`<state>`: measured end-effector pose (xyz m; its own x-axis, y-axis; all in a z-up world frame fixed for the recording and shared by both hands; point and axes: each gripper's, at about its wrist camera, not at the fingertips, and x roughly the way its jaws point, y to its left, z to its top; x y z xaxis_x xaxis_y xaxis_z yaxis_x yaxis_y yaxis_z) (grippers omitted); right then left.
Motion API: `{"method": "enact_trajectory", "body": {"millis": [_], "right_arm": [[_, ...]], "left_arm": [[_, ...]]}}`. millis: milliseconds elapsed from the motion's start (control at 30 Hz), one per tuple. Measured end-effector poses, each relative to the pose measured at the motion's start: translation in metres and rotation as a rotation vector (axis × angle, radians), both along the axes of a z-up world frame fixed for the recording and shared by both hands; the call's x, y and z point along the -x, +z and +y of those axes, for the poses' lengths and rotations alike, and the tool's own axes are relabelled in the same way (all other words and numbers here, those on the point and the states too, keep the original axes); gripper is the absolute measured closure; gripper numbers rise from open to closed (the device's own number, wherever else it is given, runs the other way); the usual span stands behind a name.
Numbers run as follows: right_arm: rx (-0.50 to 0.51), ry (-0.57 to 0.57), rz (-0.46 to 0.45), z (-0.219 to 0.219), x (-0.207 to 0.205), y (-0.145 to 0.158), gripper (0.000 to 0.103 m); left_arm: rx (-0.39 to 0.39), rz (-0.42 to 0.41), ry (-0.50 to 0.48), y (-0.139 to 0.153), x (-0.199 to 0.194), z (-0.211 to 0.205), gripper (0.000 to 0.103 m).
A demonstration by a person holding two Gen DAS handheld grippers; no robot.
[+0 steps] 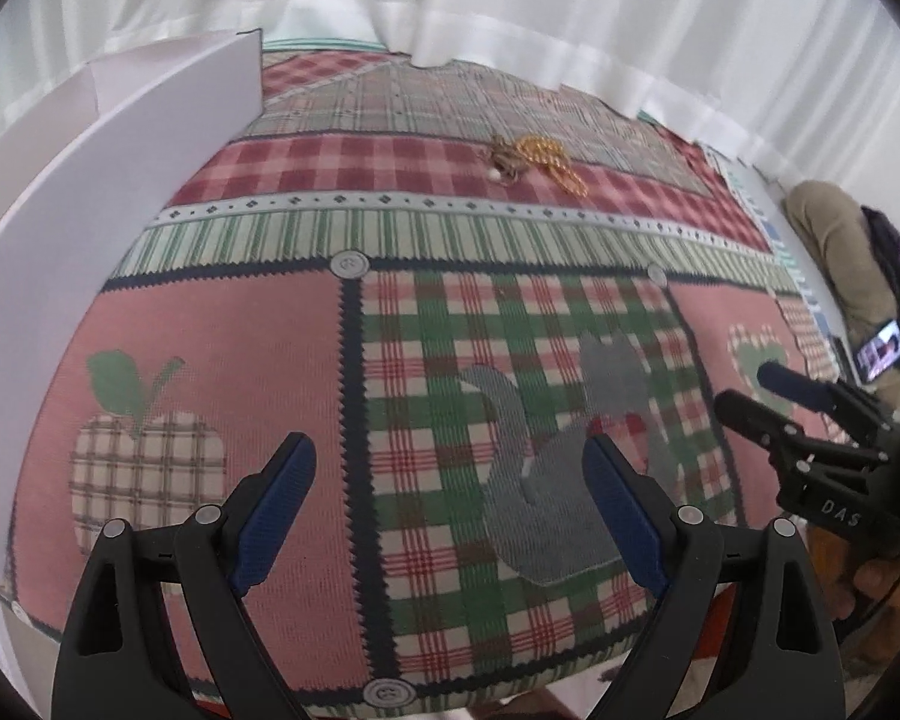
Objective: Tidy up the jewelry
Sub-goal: 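Move both open tools back over the last gold chains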
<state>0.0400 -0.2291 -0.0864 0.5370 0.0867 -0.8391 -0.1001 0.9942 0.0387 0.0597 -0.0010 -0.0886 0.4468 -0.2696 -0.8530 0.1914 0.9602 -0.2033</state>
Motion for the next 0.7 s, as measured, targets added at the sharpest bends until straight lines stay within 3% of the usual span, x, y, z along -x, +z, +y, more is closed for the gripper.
{"method": "enact_trajectory", "body": {"millis": [367, 700], "right_arm": [[-0.025, 0.032, 0.003, 0.011, 0.006, 0.001, 0.035], [-0.033, -0.016, 0.034, -0.003, -0.001, -0.007, 0.035]], "left_arm": [[-0.058, -0.006, 0.005, -0.001, -0.001, -0.004, 0.012], [-0.109, -0.012, 0.014, -0.003, -0.010, -0.008, 0.012]]}}
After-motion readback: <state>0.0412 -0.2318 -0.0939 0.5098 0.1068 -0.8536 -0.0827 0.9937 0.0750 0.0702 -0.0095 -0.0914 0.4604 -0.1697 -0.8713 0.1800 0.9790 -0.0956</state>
